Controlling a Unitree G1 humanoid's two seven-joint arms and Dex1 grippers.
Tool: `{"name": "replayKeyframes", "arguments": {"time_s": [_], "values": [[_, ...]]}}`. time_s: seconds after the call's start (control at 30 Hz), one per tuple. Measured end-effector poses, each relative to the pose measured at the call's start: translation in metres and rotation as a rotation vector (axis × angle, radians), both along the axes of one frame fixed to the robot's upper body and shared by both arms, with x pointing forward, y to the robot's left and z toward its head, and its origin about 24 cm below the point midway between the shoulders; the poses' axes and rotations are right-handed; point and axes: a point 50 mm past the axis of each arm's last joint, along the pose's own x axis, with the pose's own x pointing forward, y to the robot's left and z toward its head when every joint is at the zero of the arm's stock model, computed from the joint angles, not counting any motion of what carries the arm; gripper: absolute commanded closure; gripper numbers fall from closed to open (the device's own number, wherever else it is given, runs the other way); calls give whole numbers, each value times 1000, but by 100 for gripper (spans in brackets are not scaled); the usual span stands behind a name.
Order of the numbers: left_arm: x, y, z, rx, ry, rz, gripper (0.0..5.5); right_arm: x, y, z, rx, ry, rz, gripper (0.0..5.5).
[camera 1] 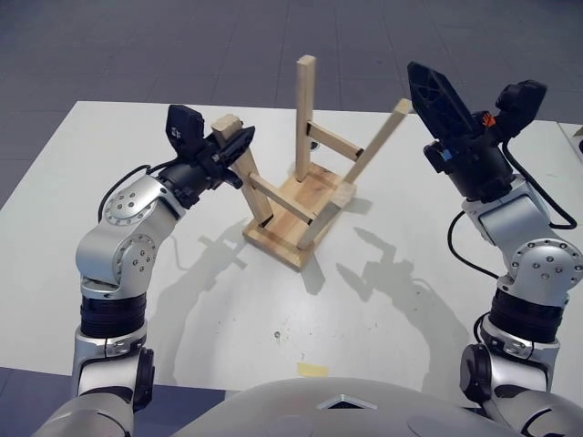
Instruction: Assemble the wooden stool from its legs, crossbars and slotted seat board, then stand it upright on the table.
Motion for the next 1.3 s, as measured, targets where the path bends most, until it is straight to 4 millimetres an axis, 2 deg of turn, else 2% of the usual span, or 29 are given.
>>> {"name": "replayKeyframes", "arguments": {"time_s": [0.1,0.17,0.3,0.47,0.57,0.63,0.93,1.03,1.1,1.13,1.23,1.27,1.3], "values": [[-6,-17,-4,-7,13,-148,446,-4,22,-11,-154,1,112,10],[-8,-21,-5,-7,14,-187,446,-2,32,-21,-255,12,150,10],[-8,-22,-4,-6,11,-188,446,-6,49,-54,-474,48,274,10],[-11,-24,-4,-5,1,-184,446,-5,56,-80,-591,85,274,10],[-11,-23,-7,-3,7,-160,445,4,68,-96,-576,120,279,10],[-11,-22,-8,-7,11,-146,445,7,69,-99,-561,110,291,10],[-14,-27,-11,37,-36,-154,442,10,69,-107,-531,135,284,10],[-16,-32,-11,61,-51,-166,440,5,60,-112,-410,175,230,10],[-17,-32,-10,58,-62,-166,440,3,42,-107,-352,177,160,10],[-17,-31,-10,58,-62,-161,440,4,24,-102,-326,180,101,10],[-14,-27,-11,56,-54,-131,439,2,0,-57,-159,47,31,10],[-13,-27,-11,55,-55,-126,401,1,-5,-39,-114,-13,18,10],[-13,-27,-11,60,-57,-119,386,0,-8,-28,-85,-45,3,10]]}}
